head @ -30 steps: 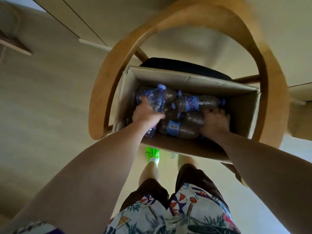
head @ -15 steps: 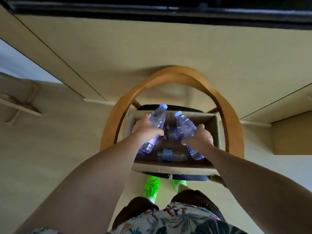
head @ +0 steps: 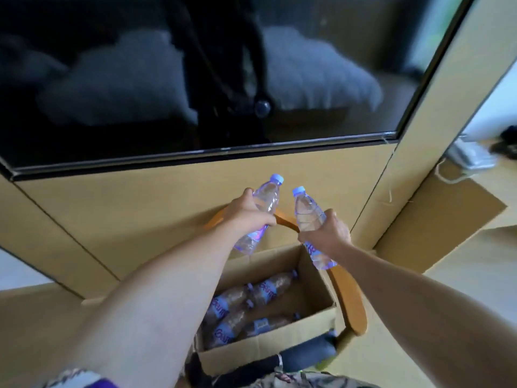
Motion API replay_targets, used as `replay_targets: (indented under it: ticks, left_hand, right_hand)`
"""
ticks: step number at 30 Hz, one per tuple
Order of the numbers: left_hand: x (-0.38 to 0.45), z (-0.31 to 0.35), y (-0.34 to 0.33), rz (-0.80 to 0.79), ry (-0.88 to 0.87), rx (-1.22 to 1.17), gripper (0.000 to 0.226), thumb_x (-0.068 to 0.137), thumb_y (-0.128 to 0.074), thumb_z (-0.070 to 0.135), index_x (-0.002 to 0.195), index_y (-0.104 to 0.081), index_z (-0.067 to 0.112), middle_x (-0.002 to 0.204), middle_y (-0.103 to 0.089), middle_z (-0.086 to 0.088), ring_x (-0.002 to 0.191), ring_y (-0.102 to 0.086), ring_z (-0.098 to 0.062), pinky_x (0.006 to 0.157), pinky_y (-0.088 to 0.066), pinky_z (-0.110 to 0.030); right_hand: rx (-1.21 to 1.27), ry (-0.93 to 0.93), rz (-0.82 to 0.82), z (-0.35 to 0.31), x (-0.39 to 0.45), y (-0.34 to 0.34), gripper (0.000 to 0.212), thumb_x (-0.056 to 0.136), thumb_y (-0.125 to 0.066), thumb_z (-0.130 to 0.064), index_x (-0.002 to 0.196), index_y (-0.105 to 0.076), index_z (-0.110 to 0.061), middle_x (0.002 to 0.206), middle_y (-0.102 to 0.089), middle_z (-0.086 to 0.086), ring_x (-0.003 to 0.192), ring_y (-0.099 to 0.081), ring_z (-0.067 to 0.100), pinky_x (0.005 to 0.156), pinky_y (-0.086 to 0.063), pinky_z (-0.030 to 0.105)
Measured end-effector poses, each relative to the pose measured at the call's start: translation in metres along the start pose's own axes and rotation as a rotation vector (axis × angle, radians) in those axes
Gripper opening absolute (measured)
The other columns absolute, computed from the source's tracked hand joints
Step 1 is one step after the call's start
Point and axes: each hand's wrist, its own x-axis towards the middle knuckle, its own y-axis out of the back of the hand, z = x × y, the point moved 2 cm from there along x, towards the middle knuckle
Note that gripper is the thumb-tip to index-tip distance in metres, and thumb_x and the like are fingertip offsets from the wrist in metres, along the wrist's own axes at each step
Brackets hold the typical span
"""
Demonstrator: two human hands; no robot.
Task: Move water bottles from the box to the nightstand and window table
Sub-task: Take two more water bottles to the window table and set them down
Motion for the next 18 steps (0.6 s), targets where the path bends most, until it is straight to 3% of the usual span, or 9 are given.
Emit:
replay_targets:
  ticks: [3, 7, 15, 18]
  left_hand:
    - [-0.007, 0.036, -0.005, -0.007, -0.113, 0.024, 0.073, 0.041, -0.083, 0.048, 0.103, -0.048, 0.032, 0.097, -0.066, 0.008, 0.086, -0.064, -0.017, 0.073, -0.055, -0.031]
    - [-0.027, 0.083, -0.032, -0.062, -0.275, 0.08, 0.076, 0.05, -0.089, 0.047, 0.111, -0.048, 0.03, 0.101, -0.064, 0.004, 0.087, -0.062, -0.02, 0.069, -0.047, -0.029]
    - [-0.095, 0.202, -0.13, -0.206, -0.579, 0.174, 0.089, 0.061, -0.092, 0.045, 0.134, -0.046, 0.024, 0.123, -0.064, -0.003, 0.108, -0.064, -0.028, 0.09, -0.054, -0.037]
    - [-0.132, 0.245, -0.18, -0.289, -0.66, 0.161, 0.093, 0.059, -0.091, 0.044, 0.139, -0.045, 0.027, 0.126, -0.064, 0.001, 0.107, -0.062, -0.024, 0.084, -0.048, -0.03]
  right_hand:
    - [0.078, -0.024, 0.099, -0.001, -0.019, 0.036, 0.069, 0.05, -0.081, -0.048, 0.101, -0.044, -0.021, 0.083, -0.055, -0.003, 0.074, -0.056, 0.017, 0.056, -0.042, 0.031]
    - [0.256, -0.116, 0.221, 0.022, -0.05, 0.085, 0.07, 0.057, -0.088, -0.042, 0.111, -0.049, -0.021, 0.095, -0.061, 0.0, 0.089, -0.064, 0.022, 0.078, -0.06, 0.042]
    - [0.503, -0.249, 0.501, 0.123, -0.111, 0.184, 0.067, 0.053, -0.084, -0.042, 0.108, -0.053, -0.02, 0.104, -0.061, 0.0, 0.095, -0.063, 0.021, 0.082, -0.059, 0.041]
    - [0.544, -0.309, 0.593, 0.174, -0.134, 0.219, 0.066, 0.052, -0.082, -0.041, 0.108, -0.054, -0.021, 0.105, -0.062, -0.002, 0.095, -0.064, 0.02, 0.084, -0.06, 0.041]
